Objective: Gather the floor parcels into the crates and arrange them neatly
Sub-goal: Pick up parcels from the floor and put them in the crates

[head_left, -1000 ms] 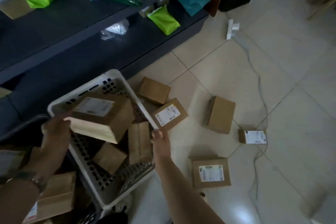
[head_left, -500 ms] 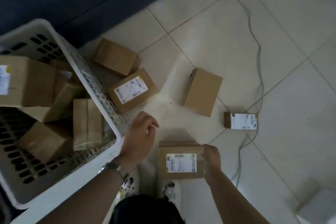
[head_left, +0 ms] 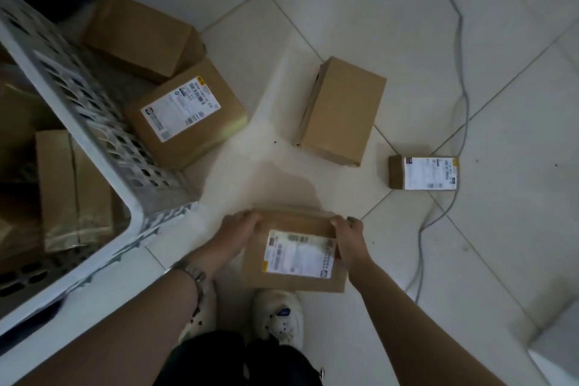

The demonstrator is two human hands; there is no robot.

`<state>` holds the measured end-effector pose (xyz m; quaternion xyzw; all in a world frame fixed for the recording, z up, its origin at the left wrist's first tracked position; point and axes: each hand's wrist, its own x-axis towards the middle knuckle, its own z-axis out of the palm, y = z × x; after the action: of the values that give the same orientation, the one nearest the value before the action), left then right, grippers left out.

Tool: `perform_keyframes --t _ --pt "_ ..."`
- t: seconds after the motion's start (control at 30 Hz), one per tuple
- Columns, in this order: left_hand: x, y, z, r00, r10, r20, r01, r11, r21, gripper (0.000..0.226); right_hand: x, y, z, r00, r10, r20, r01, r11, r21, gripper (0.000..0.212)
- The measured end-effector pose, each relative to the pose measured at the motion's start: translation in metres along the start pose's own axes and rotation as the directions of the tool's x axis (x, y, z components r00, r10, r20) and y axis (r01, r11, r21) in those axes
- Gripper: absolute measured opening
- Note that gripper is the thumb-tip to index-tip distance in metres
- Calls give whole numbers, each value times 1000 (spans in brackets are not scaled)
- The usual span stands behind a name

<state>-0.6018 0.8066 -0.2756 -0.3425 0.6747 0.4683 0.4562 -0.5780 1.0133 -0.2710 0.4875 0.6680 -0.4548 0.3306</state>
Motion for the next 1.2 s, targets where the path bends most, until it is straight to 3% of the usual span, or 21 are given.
perform_keyframes --t 0.03,0.13,0.23,0.3,0.47,0.53,0.67,0.73,0.83,0.97,1.07,1.13,1.2 --pt "-9 14 -9 997 42 -57 -44 998 -37 37 -10 -10 -4 1000 -4 12 3 998 65 69" --pt "-53 70 -41 982 169 -81 -174 983 -58 65 -51 -55 -19 994 -109 15 99 945 311 29" --pt "-99 129 -90 947 265 -179 -282 956 -77 62 -97 -116 -39 965 -261 -28 238 827 509 32" --pt "-128 158 -125 926 289 -241 -319 943 -93 74 -131 -162 -50 922 -384 -53 345 751 563 41" --pt "-203 185 -186 910 295 -292 -380 873 -304 63 -218 -264 -50 831 -545 112 369 690 623 56" --pt "-233 187 -210 896 288 -338 -405 840 -360 63 -253 -291 -44 752 -637 169 439 676 592 49" --pt "-277 172 -264 863 264 -430 -445 801 -401 85 -301 -315 -15 702 -663 259 536 732 420 48" --pt "-299 153 -291 845 222 -486 -451 784 -427 61 -302 -313 12 736 -595 324 541 804 248 57" --pt "-314 108 -332 849 114 -516 -412 754 -512 34 -321 -303 71 731 -453 510 452 882 135 61" --pt "-305 36 -381 809 -4 -587 -370 774 -514 36 -354 -274 156 769 -194 609 332 936 -121 54" --pt "-294 -9 -408 818 -77 -569 -306 780 -545 16 -347 -247 216 819 -73 569 243 943 -228 26" --pt "-290 -21 -421 825 -112 -554 -254 802 -541 14 -339 -231 247 868 -164 468 269 949 -166 24" --pt "-275 -27 -438 788 -42 -615 -293 853 -433 30 -329 -230 265 898 -309 312 343 938 -58 19"
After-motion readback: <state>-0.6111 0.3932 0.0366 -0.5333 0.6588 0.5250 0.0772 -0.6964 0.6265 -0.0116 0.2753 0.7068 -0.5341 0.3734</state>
